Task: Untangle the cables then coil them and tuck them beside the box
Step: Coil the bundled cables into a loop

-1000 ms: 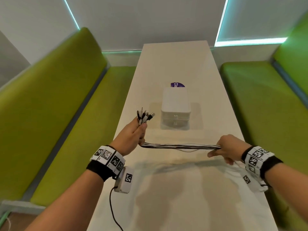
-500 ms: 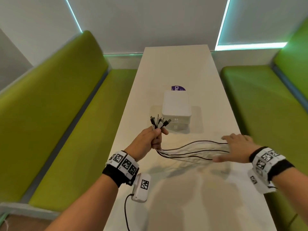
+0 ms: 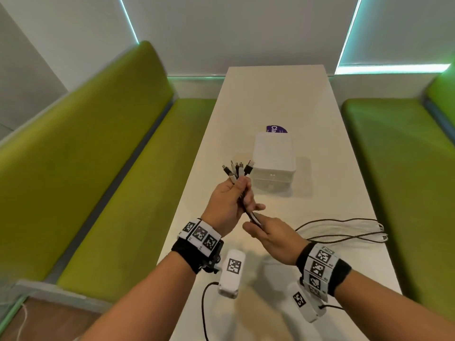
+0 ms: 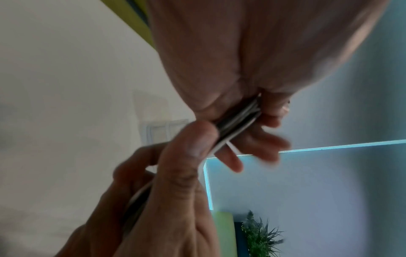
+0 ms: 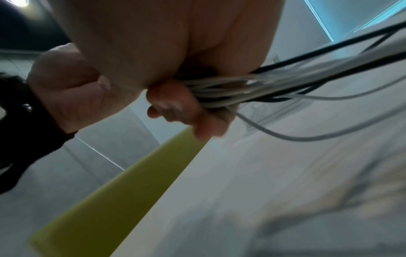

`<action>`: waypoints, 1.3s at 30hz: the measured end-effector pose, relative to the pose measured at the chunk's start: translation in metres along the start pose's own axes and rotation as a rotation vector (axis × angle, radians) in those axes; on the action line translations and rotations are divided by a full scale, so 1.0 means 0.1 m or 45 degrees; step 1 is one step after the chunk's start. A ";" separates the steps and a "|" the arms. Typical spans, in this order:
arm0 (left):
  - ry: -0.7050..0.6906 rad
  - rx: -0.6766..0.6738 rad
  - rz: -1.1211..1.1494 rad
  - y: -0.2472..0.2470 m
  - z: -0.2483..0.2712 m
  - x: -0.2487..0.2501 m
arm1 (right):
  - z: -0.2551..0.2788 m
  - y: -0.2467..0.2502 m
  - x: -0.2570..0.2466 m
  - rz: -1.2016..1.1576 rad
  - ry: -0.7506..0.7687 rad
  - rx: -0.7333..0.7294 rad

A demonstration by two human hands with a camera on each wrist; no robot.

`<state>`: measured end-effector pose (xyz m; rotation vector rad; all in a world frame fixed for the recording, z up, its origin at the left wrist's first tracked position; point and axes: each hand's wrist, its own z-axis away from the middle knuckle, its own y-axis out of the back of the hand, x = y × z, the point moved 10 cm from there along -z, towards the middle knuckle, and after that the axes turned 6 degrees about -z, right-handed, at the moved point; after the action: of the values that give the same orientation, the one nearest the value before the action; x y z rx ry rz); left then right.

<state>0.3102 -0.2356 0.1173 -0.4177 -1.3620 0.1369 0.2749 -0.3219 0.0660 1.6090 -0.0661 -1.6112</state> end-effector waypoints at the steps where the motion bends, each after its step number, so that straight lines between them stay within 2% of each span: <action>1: 0.000 0.069 -0.008 0.06 -0.02 0.01 | 0.03 -0.02 0.04 0.050 0.004 -0.036; 3: 0.005 0.168 -0.019 0.20 -0.07 0.05 | 0.10 -0.04 0.15 0.037 0.003 -0.075; 6: 0.053 0.156 -0.050 0.23 -0.12 0.10 | 0.23 -0.02 0.28 0.067 -0.006 -0.068; 9: 0.104 0.186 -0.063 0.23 -0.15 0.06 | 0.31 -0.06 0.20 0.217 -0.021 -0.138; 11: 0.115 0.225 -0.115 0.28 -0.19 0.03 | 0.38 -0.12 0.01 0.427 0.019 -0.217; 14: 0.116 0.222 -0.505 0.34 -0.20 -0.06 | 0.49 -0.09 -0.34 0.722 0.136 -0.266; 17: 0.184 0.090 -0.715 0.21 -0.12 -0.25 | 0.55 0.18 -0.81 0.719 0.292 -0.211; 20: 0.268 -0.147 -0.580 -0.03 0.00 -0.43 | 0.47 0.60 -0.97 0.566 0.320 -0.064; 23: 0.349 -0.316 -0.349 -0.19 0.15 -0.50 | 0.27 0.92 -0.78 0.541 0.205 0.125; 25: 0.381 -0.395 -0.353 -0.27 0.22 -0.55 | 0.17 0.96 -0.69 0.544 0.151 0.169; 27: 0.405 -0.389 -0.377 -0.30 0.25 -0.60 | 0.10 0.96 -0.67 0.488 0.126 0.210; 30: 0.488 -0.231 -0.188 -0.21 0.29 -0.66 | 0.08 0.97 -0.62 0.354 0.098 0.300; 32: 0.519 -0.238 -0.075 -0.22 0.36 -0.70 | 0.09 0.97 -0.59 0.231 0.105 0.343; 35: 0.483 -0.237 0.030 -0.24 0.39 -0.70 | 0.15 1.08 -0.57 -0.016 0.148 0.484; 39: 0.418 -0.241 0.259 -0.29 0.33 -0.61 | 0.24 1.13 -0.53 -0.137 0.160 0.622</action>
<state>0.2608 -0.2758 0.0770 -0.7064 -1.0106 0.1018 0.3021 -0.3772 0.1777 2.1123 -0.3344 -1.6542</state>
